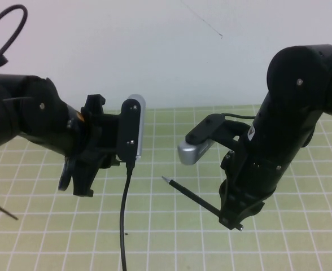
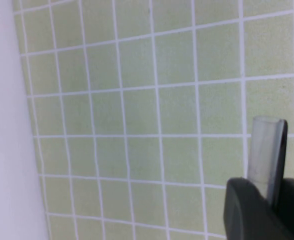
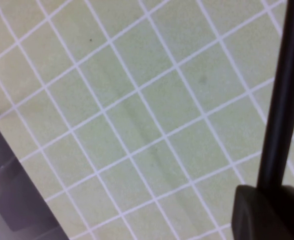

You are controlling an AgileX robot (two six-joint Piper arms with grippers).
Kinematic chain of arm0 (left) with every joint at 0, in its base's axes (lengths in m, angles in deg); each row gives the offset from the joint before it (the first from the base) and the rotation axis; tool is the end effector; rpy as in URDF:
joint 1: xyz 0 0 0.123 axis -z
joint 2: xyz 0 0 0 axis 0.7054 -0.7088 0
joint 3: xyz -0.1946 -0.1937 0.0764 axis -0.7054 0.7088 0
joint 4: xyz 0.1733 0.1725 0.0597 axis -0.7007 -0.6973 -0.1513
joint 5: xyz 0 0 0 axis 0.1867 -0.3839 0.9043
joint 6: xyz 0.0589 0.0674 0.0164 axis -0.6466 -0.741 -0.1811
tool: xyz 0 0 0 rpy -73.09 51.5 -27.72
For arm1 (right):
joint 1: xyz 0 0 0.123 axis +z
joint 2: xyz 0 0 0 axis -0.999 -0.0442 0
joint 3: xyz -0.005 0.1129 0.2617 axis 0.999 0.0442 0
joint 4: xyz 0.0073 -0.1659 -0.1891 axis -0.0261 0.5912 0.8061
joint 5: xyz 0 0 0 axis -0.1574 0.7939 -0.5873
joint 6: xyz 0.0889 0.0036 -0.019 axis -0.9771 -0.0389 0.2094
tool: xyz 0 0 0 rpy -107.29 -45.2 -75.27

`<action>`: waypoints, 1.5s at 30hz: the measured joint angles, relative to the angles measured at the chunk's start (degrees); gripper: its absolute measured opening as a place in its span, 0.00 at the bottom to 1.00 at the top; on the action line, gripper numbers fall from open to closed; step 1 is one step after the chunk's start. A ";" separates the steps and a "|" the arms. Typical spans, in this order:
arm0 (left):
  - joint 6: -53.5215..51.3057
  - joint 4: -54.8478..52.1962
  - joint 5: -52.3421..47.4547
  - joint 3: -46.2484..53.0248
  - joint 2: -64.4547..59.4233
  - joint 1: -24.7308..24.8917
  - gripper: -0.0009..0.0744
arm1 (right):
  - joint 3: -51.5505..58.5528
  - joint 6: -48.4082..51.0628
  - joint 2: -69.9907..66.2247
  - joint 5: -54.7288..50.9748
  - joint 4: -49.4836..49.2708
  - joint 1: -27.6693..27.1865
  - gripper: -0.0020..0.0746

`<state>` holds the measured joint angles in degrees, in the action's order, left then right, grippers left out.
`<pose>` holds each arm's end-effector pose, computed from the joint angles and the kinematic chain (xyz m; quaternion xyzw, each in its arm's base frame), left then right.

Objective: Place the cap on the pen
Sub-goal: Put the cap on the pen

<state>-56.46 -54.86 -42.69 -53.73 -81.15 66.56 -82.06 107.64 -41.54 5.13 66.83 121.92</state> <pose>0.3002 -0.1314 0.2710 0.7373 0.6086 0.0819 0.2817 0.2679 0.2134 0.2704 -0.4783 0.8674 0.1370 0.0069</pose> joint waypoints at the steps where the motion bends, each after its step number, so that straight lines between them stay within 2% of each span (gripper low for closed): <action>1: -0.41 0.11 -0.28 0.00 0.36 0.14 0.12 | 0.00 -0.37 0.00 0.00 0.10 0.00 0.02; 10: -3.73 0.08 -1.25 0.41 6.76 5.05 0.12 | 1.26 -2.29 0.66 0.00 -2.09 0.00 0.02; 17: -7.86 -1.55 9.21 11.37 15.38 5.64 0.12 | 10.26 1.28 6.27 0.00 -3.90 0.00 0.02; 22: -21.88 5.50 23.88 25.54 22.69 5.64 0.12 | 12.48 4.60 9.17 0.00 -11.56 0.00 0.02; 27: -36.70 14.95 31.00 35.40 27.56 5.97 0.12 | 12.48 4.74 9.17 0.00 -15.14 0.00 0.02; 31: -41.51 22.02 31.94 36.20 28.94 6.25 0.12 | 12.48 5.85 8.65 0.00 -16.07 0.00 0.02; 38: -43.21 22.93 32.93 36.20 29.29 6.25 0.12 | 12.48 8.91 7.32 0.08 -20.69 0.09 0.02; 45: -44.54 23.05 32.79 36.20 29.57 6.25 0.12 | 10.89 9.16 5.03 0.08 -21.19 0.09 0.02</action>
<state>-101.01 -31.81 -9.89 -17.53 -51.59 72.81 -71.17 116.80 -36.51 5.21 45.64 122.01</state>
